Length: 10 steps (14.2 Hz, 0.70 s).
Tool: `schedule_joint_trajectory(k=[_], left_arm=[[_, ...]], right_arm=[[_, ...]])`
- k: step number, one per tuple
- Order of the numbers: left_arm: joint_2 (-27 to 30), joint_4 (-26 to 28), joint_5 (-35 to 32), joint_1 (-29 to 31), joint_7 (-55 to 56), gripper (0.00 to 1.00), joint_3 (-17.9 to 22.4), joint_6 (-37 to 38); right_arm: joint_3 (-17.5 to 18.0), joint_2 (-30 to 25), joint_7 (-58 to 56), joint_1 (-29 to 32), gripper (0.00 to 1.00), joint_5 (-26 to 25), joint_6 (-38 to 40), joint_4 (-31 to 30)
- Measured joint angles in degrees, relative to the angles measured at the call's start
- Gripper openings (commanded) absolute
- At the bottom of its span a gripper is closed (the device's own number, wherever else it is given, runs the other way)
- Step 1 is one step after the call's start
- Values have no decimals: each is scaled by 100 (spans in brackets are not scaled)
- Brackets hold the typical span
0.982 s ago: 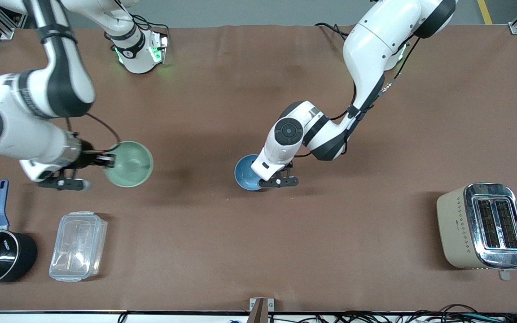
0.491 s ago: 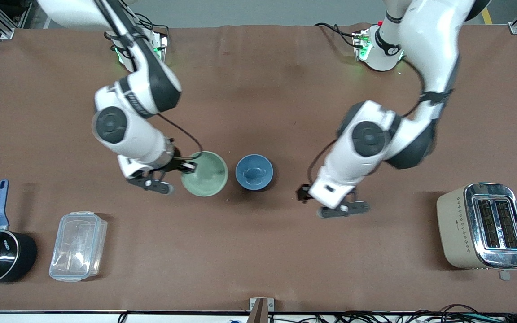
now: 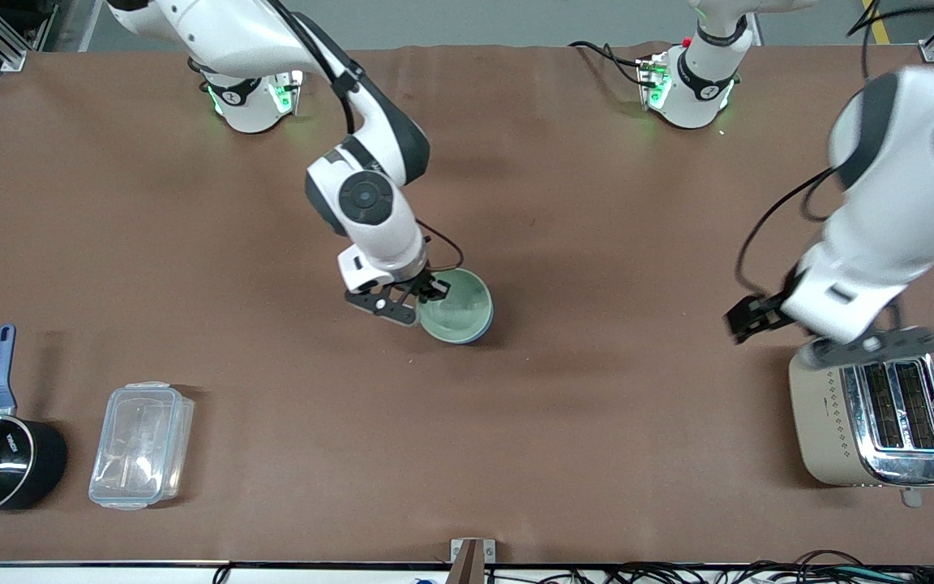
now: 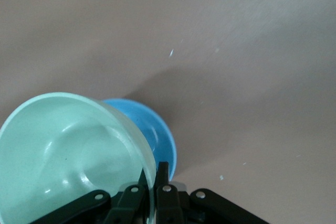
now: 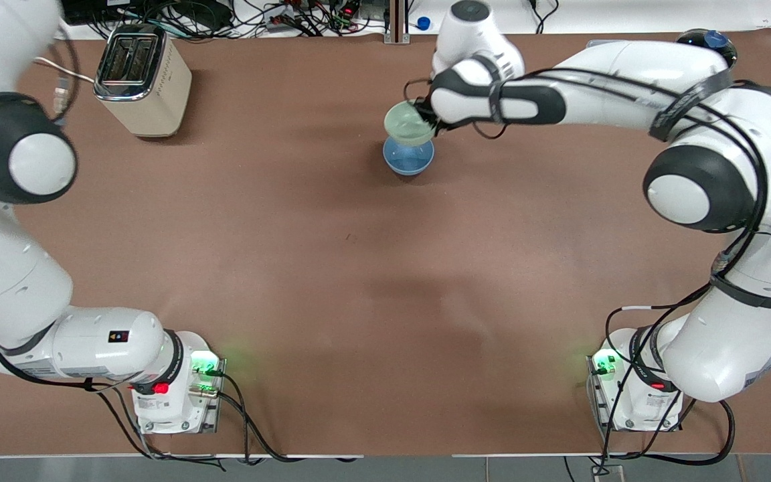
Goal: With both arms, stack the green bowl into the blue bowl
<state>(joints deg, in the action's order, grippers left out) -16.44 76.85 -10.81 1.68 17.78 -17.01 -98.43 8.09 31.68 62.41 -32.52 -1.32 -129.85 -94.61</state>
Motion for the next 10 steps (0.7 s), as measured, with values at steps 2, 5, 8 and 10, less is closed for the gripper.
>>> schedule_joint_trajectory(k=[2,5,8,10], left_arm=[[430,8,19,178,-599,100,1,610],[915,174,445,248,-1013,100,221,939],[1448,708,867,68,-1220,100,824,1029],[1694,926,913,-104,-1230,100,1100,1161]], right_arm=[[-1,132,59,-106,2,-17,-58,3],[-23,226,66,-112,2,-78,-107,2],[-29,249,79,-113,2,-119,-111,-28],[-28,269,99,-115,2,-124,-178,-64]])
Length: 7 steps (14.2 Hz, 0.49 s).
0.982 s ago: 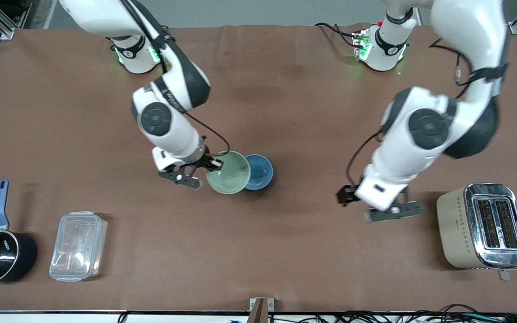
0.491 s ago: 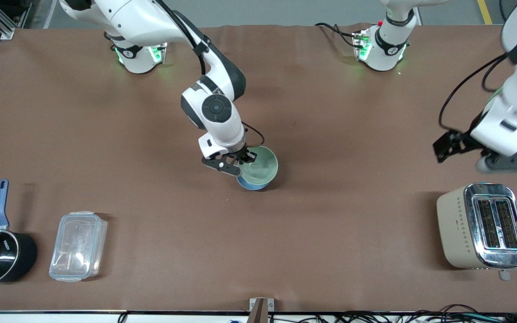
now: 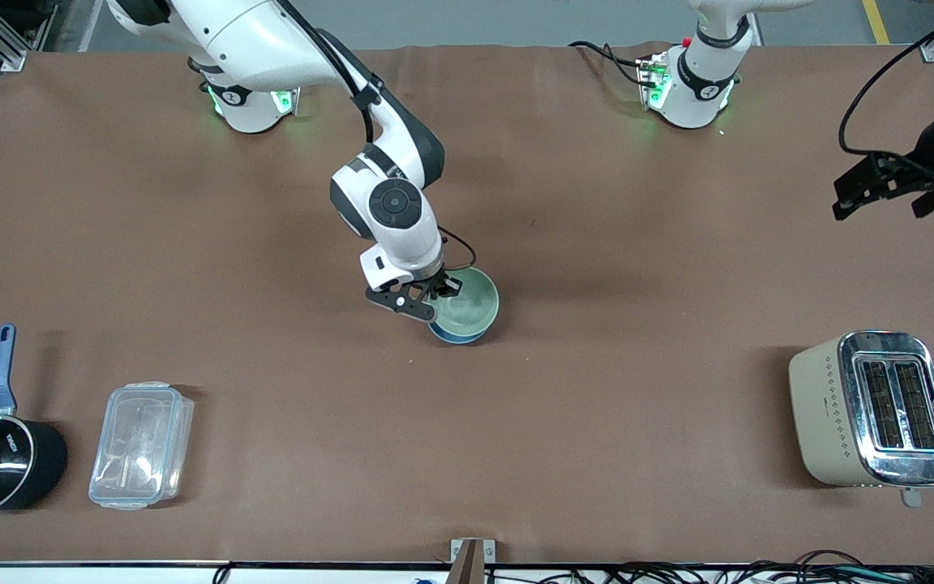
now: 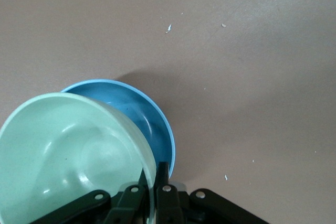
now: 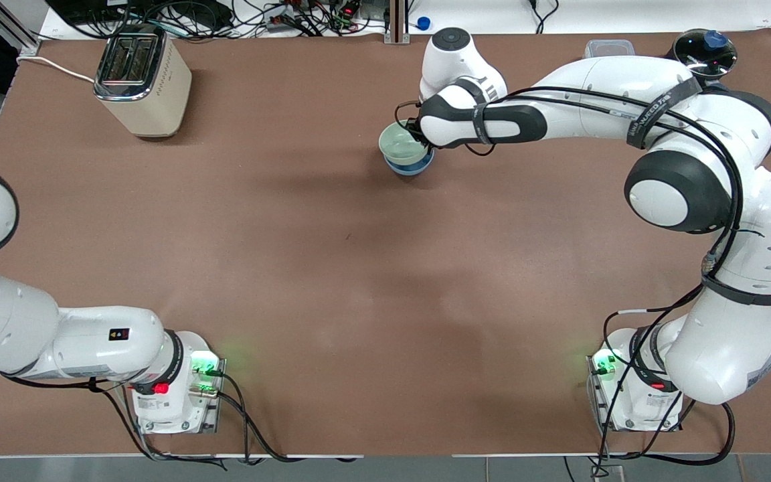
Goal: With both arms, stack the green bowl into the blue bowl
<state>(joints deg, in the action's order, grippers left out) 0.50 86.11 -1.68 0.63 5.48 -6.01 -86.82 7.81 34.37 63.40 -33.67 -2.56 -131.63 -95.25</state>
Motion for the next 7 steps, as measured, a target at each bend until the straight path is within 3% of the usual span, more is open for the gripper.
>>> schedule_joint_trajectory(k=[3,4,5,6,7], left_arm=[[109,112,1,-49,0,100,66,35],[108,123,1,-49,0,100,68,35],[108,132,1,-49,0,100,69,35],[108,136,1,-49,0,100,69,35],[108,138,1,-49,0,100,69,35]], right_arm=[[3,72,118,-28,9,-70,-209,-67],[3,87,151,-44,24,-95,-234,-74],[2,90,162,-47,59,-100,-238,-77],[-8,90,167,-44,87,-100,-238,-77],[-21,90,175,-37,99,-100,-237,-77]])
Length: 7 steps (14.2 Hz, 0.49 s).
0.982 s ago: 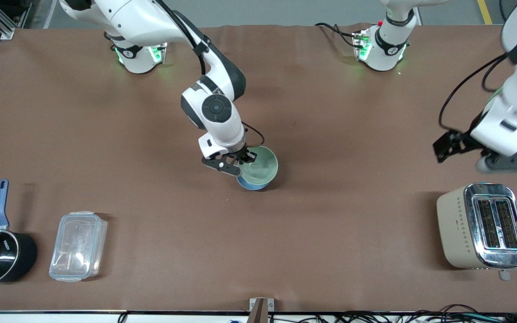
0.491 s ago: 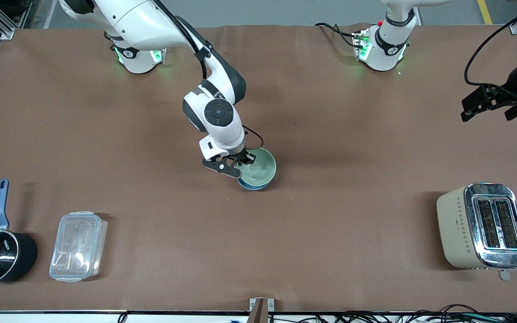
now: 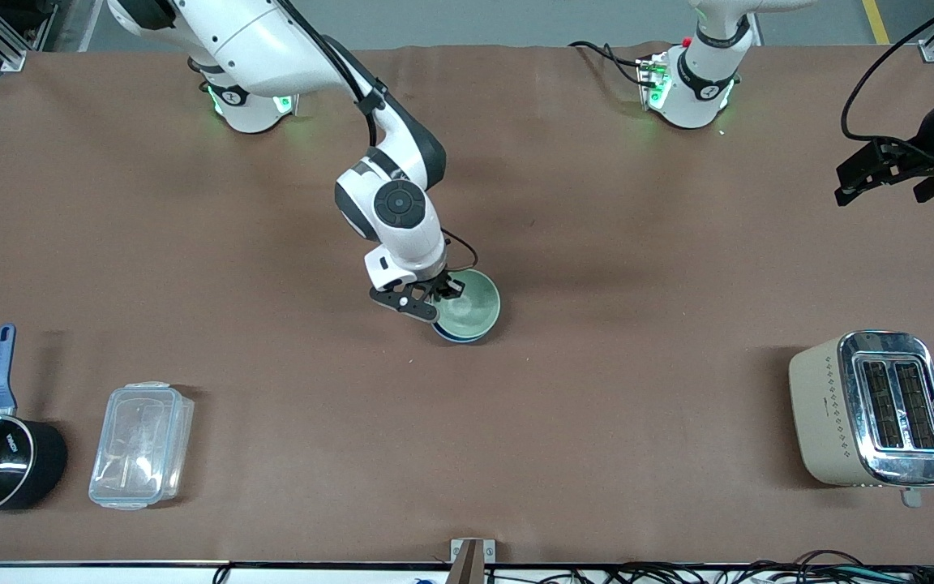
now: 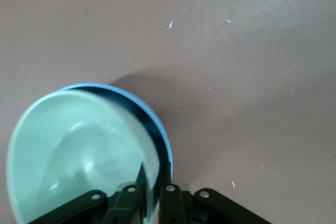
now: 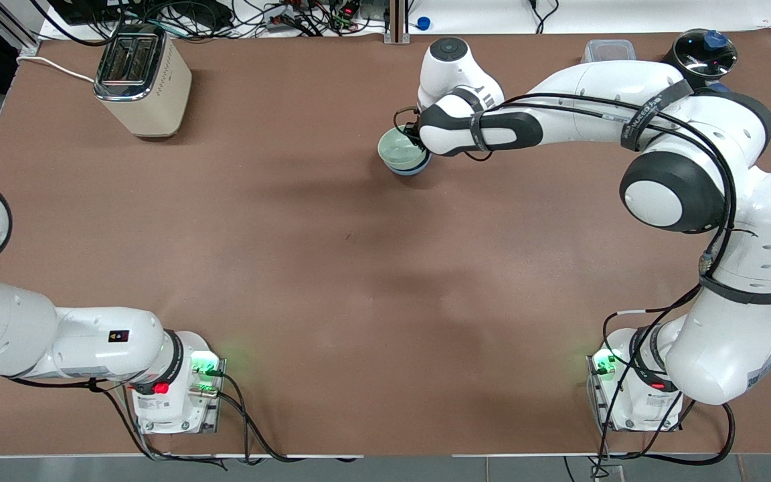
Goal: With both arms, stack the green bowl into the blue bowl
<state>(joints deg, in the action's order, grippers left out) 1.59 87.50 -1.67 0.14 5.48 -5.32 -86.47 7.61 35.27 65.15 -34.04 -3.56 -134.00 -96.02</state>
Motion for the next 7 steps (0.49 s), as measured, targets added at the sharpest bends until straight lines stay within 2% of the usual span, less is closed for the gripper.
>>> schedule_joint_trajectory(k=[4,7], left_arm=[[-5,6,0,1,0,100,3,0],[-9,7,0,-1,0,100,3,-2]], right_arm=[[-46,-178,54,185,100,-10,393,94],[-82,-881,-3,563,100,-88,1112,188]])
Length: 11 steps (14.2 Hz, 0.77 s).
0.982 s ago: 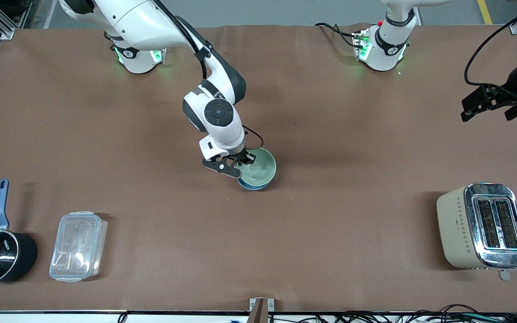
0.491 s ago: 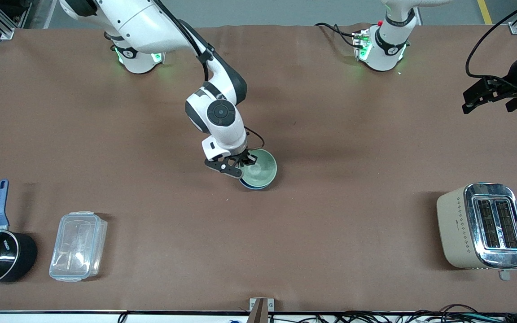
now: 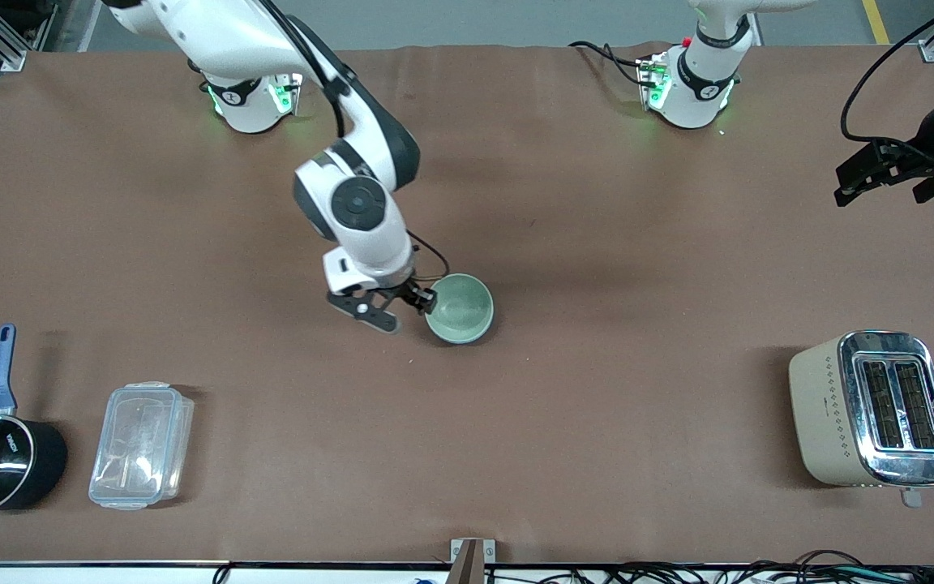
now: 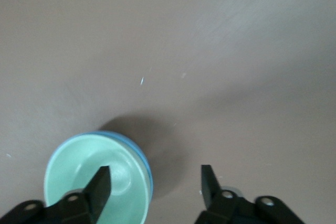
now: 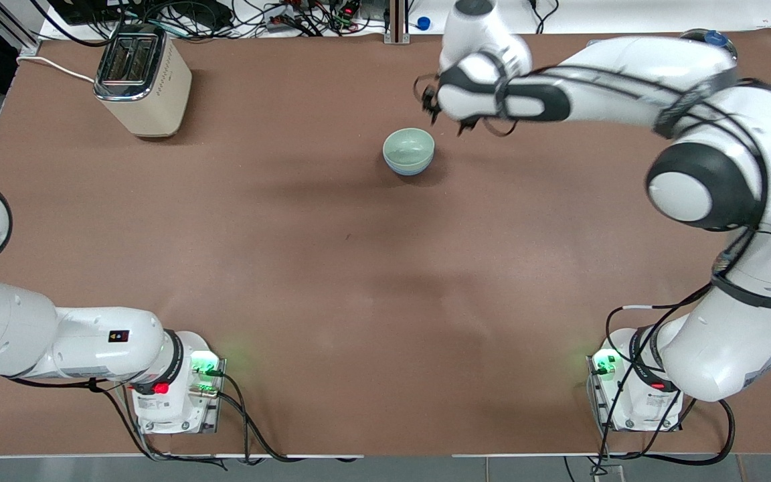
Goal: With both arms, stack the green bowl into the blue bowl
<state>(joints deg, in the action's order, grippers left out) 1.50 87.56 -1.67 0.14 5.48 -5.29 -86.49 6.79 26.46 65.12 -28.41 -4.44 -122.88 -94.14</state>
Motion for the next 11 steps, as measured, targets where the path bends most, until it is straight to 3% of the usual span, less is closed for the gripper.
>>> schedule_joint_trajectory(k=[6,9,11], left_arm=[[-3,0,0,-39,0,100,-12,-8],[-3,-3,1,-67,0,100,-58,-12],[-4,-2,1,-88,0,100,-101,-14]], right_arm=[[-44,-1669,-2328,1464,100,-93,2054,30],[-87,-2256,-3789,2303,100,-93,2594,30],[-393,-2500,-4574,2548,100,-90,2752,103]])
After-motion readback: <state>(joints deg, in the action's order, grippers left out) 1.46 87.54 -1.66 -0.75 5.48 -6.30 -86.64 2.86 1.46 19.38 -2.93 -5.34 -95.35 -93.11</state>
